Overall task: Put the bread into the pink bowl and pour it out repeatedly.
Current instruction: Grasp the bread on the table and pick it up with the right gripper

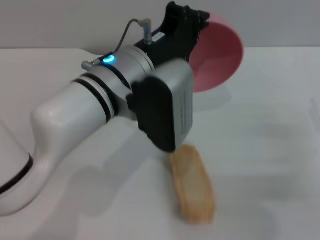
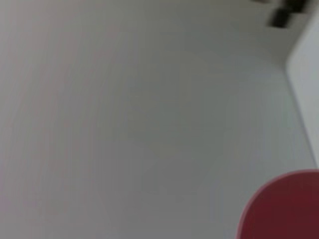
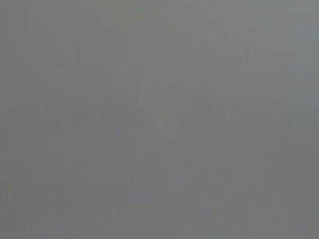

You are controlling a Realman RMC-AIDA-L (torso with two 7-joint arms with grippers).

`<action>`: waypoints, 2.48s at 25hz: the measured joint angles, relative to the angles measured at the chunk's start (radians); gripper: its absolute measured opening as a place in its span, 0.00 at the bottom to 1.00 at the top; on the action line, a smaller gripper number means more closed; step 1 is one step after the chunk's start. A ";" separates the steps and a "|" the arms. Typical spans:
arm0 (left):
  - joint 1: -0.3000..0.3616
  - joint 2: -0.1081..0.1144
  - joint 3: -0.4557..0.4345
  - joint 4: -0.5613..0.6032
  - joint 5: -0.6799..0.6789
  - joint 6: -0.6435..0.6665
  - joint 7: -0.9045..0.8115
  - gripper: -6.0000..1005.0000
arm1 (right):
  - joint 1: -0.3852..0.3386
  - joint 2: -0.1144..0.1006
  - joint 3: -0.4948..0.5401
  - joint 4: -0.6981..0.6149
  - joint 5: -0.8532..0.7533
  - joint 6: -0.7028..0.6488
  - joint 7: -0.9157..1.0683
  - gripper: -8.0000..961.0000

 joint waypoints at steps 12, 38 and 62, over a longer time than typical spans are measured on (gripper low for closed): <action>-0.155 0.009 -0.127 0.081 -0.299 -0.521 -0.476 0.04 | 0.001 0.000 -0.031 -0.081 0.000 0.142 -0.005 0.70; -0.282 0.015 -0.474 0.065 -0.775 -1.262 -0.356 0.04 | 0.368 -0.004 -0.047 -0.533 0.131 1.519 0.054 0.70; -0.311 0.016 -0.449 0.037 -0.767 -1.206 -0.350 0.04 | 0.506 -0.002 -0.155 -0.554 0.314 1.817 0.030 0.70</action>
